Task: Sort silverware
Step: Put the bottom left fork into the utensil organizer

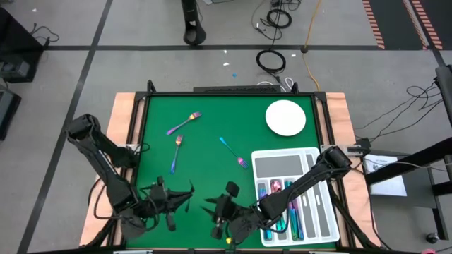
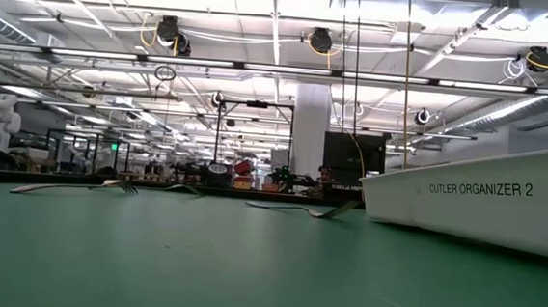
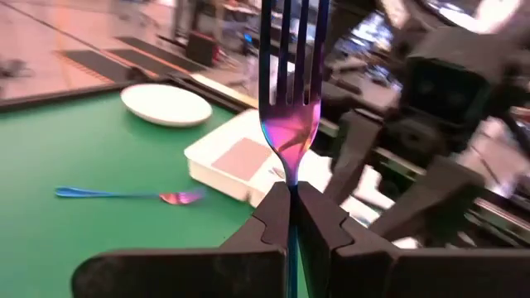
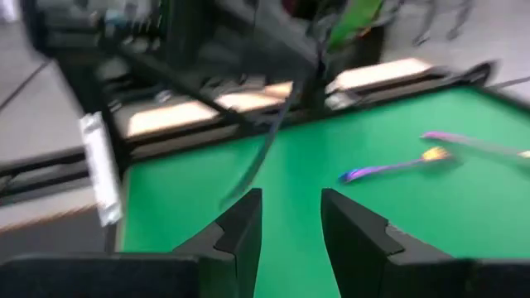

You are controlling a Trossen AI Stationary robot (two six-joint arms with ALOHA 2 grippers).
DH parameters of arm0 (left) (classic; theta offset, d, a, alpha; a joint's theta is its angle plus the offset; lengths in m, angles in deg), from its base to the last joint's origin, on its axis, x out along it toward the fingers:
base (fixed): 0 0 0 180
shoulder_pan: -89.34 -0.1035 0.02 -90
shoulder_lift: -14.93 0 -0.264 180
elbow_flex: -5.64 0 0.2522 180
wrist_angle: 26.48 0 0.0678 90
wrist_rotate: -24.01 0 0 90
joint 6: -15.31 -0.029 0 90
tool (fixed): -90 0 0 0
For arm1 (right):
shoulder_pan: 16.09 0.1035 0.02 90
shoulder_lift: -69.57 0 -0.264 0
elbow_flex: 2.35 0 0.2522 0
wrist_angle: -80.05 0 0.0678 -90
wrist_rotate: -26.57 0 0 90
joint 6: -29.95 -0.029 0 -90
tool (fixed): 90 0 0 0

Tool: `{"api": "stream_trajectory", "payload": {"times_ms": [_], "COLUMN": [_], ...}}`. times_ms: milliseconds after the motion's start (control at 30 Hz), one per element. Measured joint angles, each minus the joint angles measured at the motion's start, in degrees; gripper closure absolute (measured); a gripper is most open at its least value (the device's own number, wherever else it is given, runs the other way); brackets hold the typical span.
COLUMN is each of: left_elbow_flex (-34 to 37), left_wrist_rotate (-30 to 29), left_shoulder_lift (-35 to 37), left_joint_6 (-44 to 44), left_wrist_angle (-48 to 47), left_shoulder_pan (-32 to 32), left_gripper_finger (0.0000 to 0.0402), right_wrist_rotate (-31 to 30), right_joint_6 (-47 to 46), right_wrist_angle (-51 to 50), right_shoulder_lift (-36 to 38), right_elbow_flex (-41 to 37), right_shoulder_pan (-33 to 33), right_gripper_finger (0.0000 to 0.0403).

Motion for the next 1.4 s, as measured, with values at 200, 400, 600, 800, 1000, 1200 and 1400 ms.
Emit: {"api": "stream_trajectory", "payload": {"times_ms": [200,400,600,800,1000,1200,1400], "left_elbow_flex": [0.0,0.0,0.0,0.0,0.0,0.0,0.0], "left_wrist_rotate": [-1.8,-1.8,-1.8,-1.5,-1.5,-1.3,-1.3], "left_shoulder_lift": [-3.4,-4.4,-4.4,-4.4,-4.4,-4.4,-4.4], "left_joint_6": [-0.3,-0.3,-0.4,-0.4,-1.1,-6.8,-9.4], "left_wrist_angle": [4.3,5.5,6.8,7.6,7.8,12.9,14.6], "left_shoulder_pan": [-3.8,-5.9,-7.2,-8.2,-8.2,-8.2,-8.3], "left_gripper_finger": [0.039,0.039,0.0389,0.0389,0.0389,0.0388,0.0388], "right_wrist_rotate": [-7.9,-10.0,-9.6,-9.4,-9.4,-6.5,-6.2], "right_joint_6": [-0.1,-1.7,-1.7,-1.5,0.0,-0.9,-1.3], "right_wrist_angle": [1.1,0.8,1.3,2.9,4.7,4.7,4.6], "right_shoulder_lift": [0.0,0.0,-0.7,-2.0,-2.2,-2.2,-2.2], "right_elbow_flex": [0.0,0.0,0.0,0.0,0.0,0.0,0.0], "right_shoulder_pan": [-0.2,-1.1,-1.7,-2.7,-3.4,-4.9,-5.3], "right_gripper_finger": [0.0287,0.0287,0.0287,0.0287,0.0287,0.0288,0.0327]}}
